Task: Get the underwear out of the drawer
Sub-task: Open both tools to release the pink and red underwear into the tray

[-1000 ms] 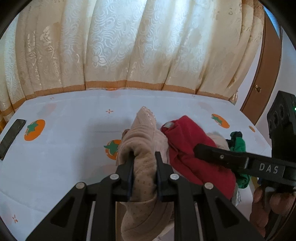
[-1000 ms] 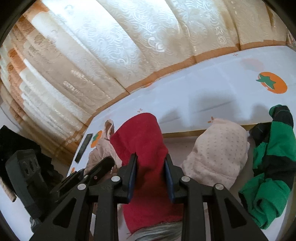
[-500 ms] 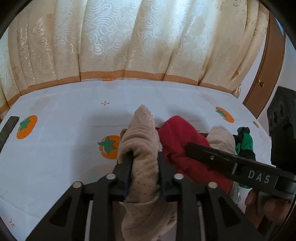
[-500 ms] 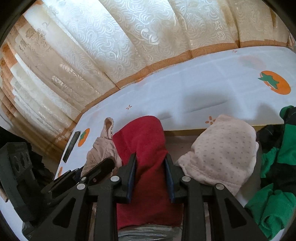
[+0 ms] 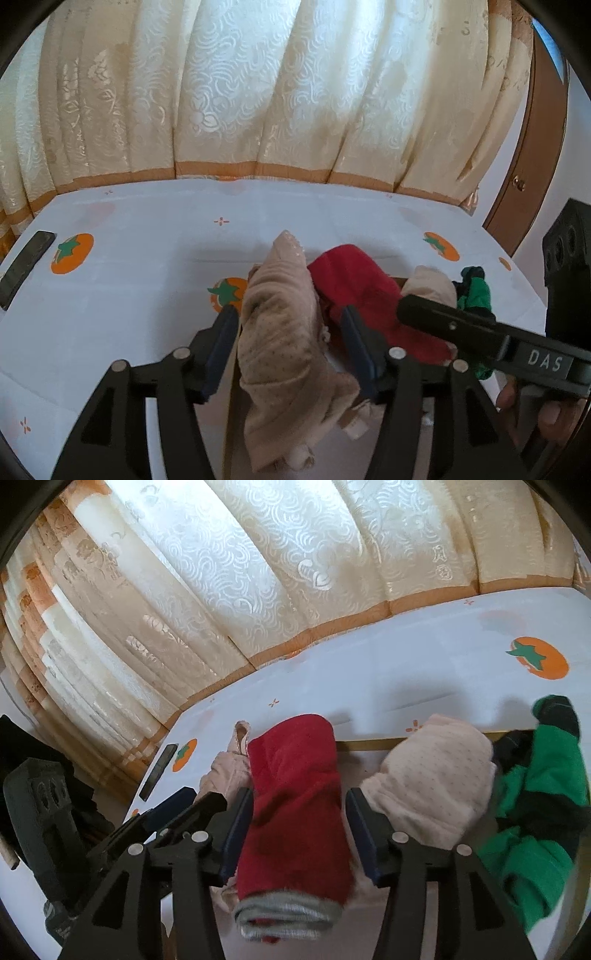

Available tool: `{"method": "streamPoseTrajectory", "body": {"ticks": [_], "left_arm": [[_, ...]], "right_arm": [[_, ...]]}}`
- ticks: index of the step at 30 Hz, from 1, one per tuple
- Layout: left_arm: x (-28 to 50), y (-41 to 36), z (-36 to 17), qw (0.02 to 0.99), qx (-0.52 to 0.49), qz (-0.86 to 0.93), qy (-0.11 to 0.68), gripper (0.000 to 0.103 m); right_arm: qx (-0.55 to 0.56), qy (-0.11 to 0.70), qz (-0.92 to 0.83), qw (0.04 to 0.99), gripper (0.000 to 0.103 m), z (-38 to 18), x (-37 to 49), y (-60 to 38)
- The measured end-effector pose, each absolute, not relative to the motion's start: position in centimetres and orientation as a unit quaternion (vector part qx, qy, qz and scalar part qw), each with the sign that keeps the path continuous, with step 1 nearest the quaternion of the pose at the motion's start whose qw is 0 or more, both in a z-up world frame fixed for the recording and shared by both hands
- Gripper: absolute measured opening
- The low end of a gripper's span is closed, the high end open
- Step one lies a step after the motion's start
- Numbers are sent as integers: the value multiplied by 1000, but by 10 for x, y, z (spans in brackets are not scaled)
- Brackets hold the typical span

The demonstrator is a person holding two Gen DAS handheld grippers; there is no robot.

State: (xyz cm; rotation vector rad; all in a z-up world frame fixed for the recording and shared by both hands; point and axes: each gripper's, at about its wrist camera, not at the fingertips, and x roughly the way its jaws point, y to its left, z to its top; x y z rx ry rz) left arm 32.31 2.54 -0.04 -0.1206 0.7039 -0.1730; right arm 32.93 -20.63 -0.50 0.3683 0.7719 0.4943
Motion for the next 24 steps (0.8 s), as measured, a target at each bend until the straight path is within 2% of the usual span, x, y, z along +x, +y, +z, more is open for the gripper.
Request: {"method": "streamPoseTrajectory", "body": {"ticks": [3, 7, 12, 16, 24], "left_arm": [[312, 27, 0, 936, -61, -84, 337, 64], [299, 26, -2, 940, -50, -76, 330, 64], [286, 35, -2, 941, -60, -62, 326, 64], [276, 45, -1, 944, -65, -52, 320, 66], [245, 48, 2, 952, -54, -54, 297, 69]], "right_arm": [[186, 372, 244, 876, 58, -3, 317, -215], [172, 376, 241, 878, 61, 0, 301, -222], [214, 400, 281, 846, 62, -13, 299, -216], [201, 402, 300, 841, 70, -19, 301, -201], [121, 409, 299, 854, 71, -20, 293, -190]]}}
